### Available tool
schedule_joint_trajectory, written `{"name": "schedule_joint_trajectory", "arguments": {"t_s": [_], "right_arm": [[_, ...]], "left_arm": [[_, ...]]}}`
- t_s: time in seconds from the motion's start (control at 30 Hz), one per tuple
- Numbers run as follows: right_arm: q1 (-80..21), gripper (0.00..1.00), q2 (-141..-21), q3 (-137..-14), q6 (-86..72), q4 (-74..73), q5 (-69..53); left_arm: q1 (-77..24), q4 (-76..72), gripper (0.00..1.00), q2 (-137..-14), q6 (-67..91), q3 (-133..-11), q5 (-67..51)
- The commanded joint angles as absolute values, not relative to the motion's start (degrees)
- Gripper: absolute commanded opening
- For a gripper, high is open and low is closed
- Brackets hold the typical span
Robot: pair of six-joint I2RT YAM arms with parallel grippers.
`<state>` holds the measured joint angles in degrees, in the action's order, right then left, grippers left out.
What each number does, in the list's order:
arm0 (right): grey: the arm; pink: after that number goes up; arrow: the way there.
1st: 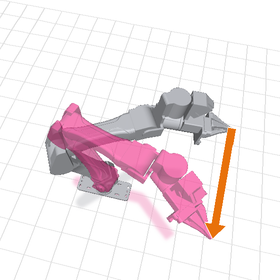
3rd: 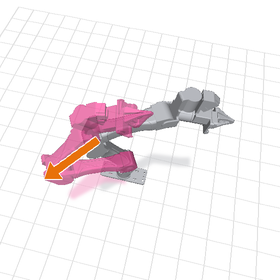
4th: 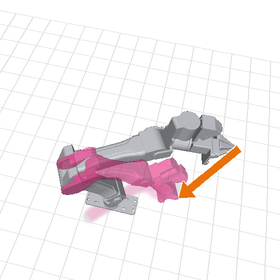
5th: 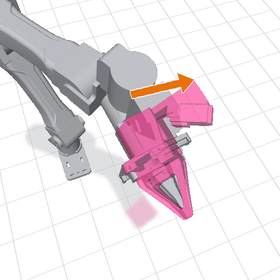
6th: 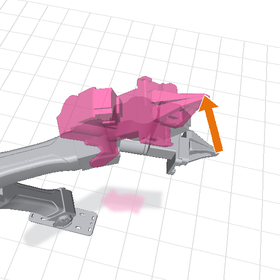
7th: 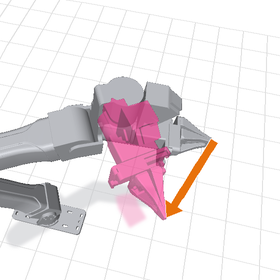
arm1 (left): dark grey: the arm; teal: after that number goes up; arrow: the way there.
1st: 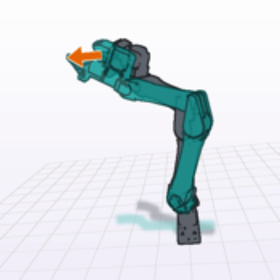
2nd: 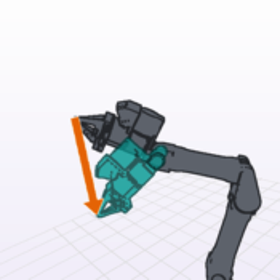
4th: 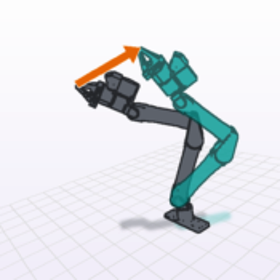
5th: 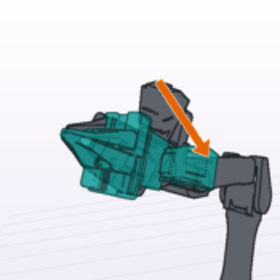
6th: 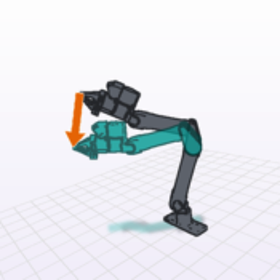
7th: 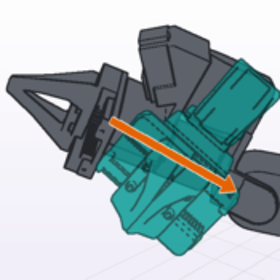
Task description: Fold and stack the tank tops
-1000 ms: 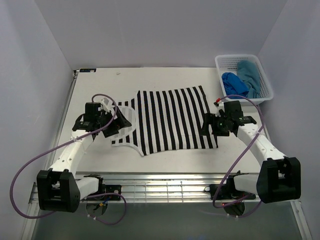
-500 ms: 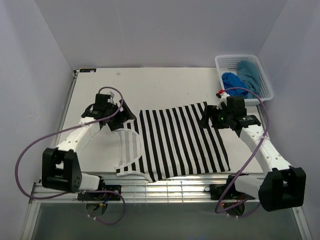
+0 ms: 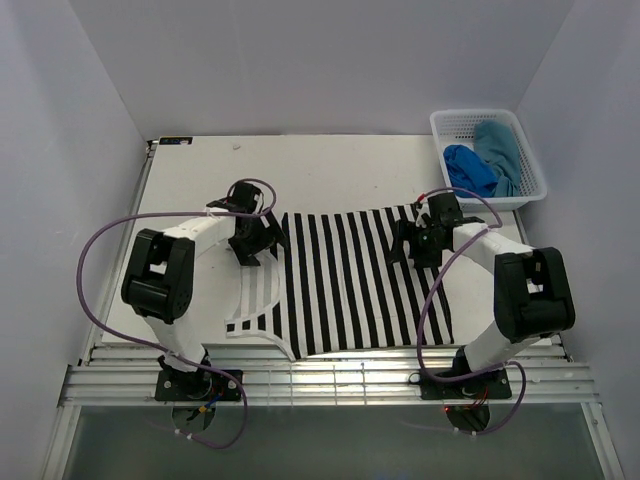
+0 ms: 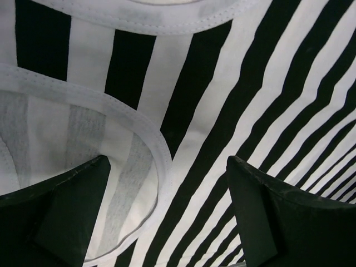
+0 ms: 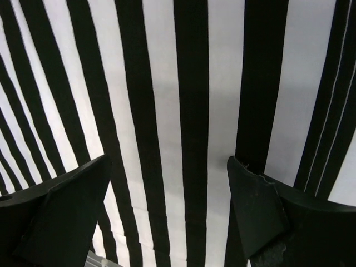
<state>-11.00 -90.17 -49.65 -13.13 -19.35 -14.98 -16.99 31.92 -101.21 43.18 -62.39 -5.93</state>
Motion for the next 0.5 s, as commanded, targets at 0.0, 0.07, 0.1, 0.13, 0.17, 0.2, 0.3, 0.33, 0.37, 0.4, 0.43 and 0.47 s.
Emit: {"name": "schedule_joint_trajectory", "arguments": {"t_s": [0.0,0.07,0.1,0.13,0.17,0.2,0.3,0.33,0.37,0.4,0.43,0.47], "right_arm": [[-11.25,0.90,-95.86,-55.35,-13.62,-16.35,-15.38],[-11.25,0.90,-99.30,-57.47,-13.36,-15.91,-16.69],[-11.25,0.90,-102.88,-58.87,-13.36,-15.91,-16.79],[-11.25,0.90,-104.75,-62.11,-13.36,-16.00,-16.70],[-11.25,0.90,-106.42,-63.88,-13.36,-16.34,-16.44],[-11.25,0.90,-109.57,-65.81,-13.62,-16.78,-16.00],[-11.25,0.90,-114.50,-72.85,-14.85,-17.32,-15.38],[-11.25,0.90,-115.48,-75.82,-15.20,-17.49,-16.08],[-11.25,0.90,-117.05,-76.98,-15.47,-17.14,-16.78],[-11.34,0.90,-117.68,-77.95,-15.56,-16.88,-17.74],[-11.51,0.90,-118.21,-78.92,-15.38,-16.79,-19.06],[-11.60,0.90,-119.26,-80.23,-15.29,-16.79,-19.42]], "left_arm": [[-15.65,34.36,0.98,-109.41,42.71,-66.51,2.72],[-15.12,34.63,0.98,-113.37,41.93,-68.54,2.37],[-14.68,34.63,0.98,-114.51,41.66,-69.60,2.20],[-14.42,34.63,0.98,-115.74,40.70,-71.96,2.11],[-14.15,34.80,0.98,-118.19,40.35,-73.46,2.28],[-13.02,35.76,0.98,-119.60,39.91,-75.30,2.55],[-9.25,37.44,0.98,-125.84,38.76,-84.26,2.64],[-8.18,37.35,0.98,-127.34,38.32,-88.46,2.11],[-6.61,37.44,0.98,-130.49,37.19,-90.68,1.50],[-5.98,37.62,0.98,-132.17,36.13,-93.05,0.80],[-5.63,37.62,0.98,-133.49,34.99,-95.25,0.09],[-5.36,37.62,0.98,-134.81,34.02,-99.10,0.09]]}}
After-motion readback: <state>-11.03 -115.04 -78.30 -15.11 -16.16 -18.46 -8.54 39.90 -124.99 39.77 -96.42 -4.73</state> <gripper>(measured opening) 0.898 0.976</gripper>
